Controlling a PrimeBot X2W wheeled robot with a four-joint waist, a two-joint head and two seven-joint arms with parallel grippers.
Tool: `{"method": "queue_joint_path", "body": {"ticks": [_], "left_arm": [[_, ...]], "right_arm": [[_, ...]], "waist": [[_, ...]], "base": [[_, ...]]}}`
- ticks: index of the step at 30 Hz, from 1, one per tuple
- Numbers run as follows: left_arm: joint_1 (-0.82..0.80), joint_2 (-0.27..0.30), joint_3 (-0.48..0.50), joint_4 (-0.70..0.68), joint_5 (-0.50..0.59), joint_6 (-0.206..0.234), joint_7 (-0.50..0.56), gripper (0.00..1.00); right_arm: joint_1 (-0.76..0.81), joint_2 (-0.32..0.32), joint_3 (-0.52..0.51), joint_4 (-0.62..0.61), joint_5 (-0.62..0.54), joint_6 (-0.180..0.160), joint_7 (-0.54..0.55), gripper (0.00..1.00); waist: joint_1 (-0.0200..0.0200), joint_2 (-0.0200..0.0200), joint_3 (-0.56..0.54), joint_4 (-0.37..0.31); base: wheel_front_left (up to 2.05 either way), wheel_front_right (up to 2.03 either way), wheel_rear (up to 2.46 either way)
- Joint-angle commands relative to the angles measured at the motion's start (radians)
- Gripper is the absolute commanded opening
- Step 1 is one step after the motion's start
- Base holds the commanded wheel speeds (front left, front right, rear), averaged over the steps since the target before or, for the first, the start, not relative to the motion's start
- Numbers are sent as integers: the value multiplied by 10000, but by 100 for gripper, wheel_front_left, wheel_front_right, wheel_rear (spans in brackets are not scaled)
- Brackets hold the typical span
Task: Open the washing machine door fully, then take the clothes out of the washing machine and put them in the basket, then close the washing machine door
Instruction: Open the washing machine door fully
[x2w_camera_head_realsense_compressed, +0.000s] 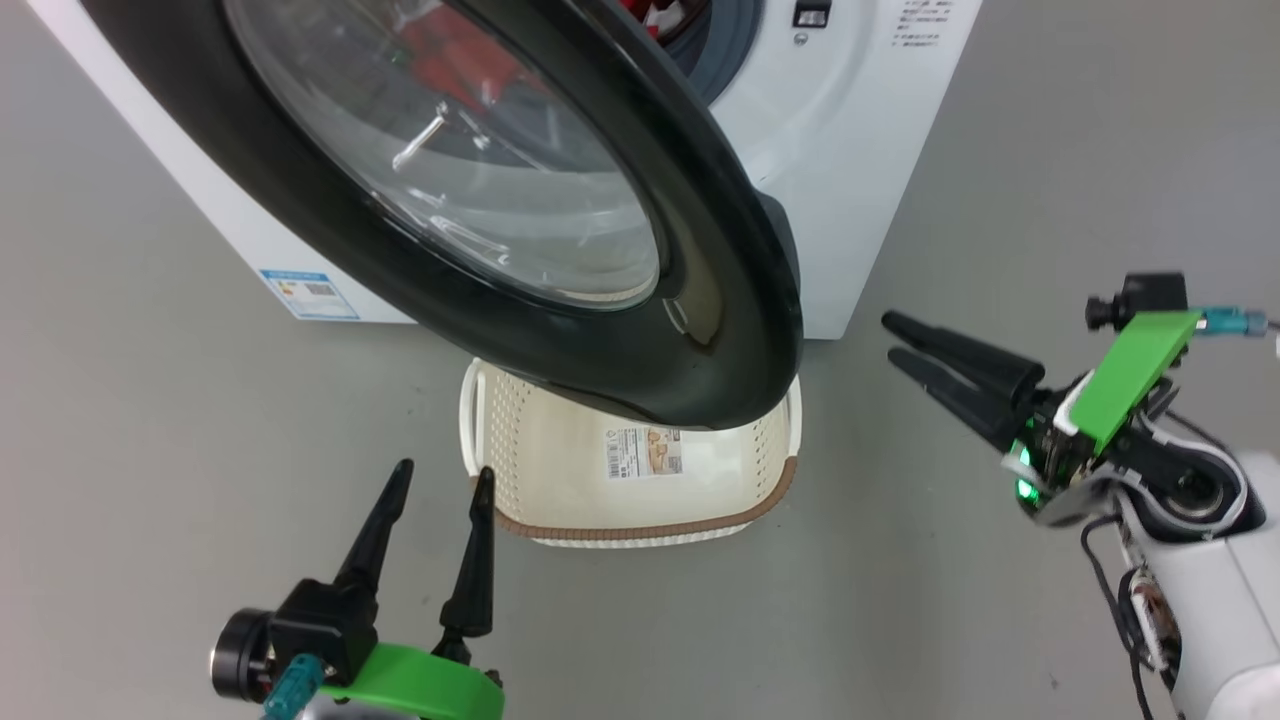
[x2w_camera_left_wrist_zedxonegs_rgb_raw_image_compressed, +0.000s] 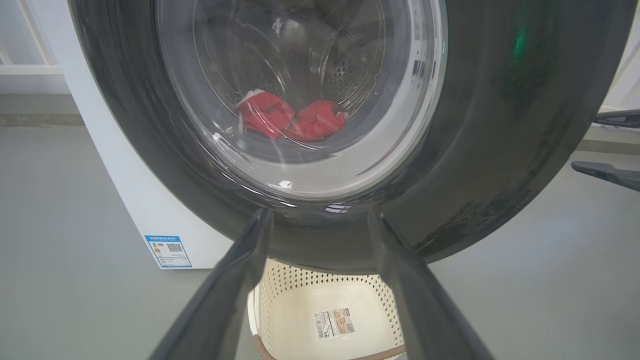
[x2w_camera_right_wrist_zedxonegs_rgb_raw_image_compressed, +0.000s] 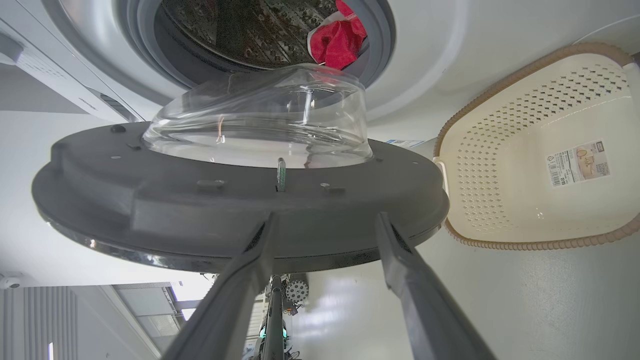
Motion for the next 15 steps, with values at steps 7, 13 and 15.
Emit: {"method": "queue_joint_path", "body": {"ticks": [7, 13, 15], "left_arm": [[329, 106, 539, -154, 134, -110, -80, 100], [492, 106, 654, -109, 167, -175, -80, 100], [558, 106, 694, -89, 169, -181, -80, 100]], "right_arm": [[931, 158, -55, -322, -200, 79, -366, 100], [1571, 200, -69, -388, -489, 79, -756, 100], [1890, 243, -83, -389, -600, 79, -1034, 100]], "waist": [[0, 0, -389, -313], [0, 0, -507, -483], [0, 0, -553, -547]], "base": [[0, 0, 0], [0, 0, 0], [0, 0, 0]]}}
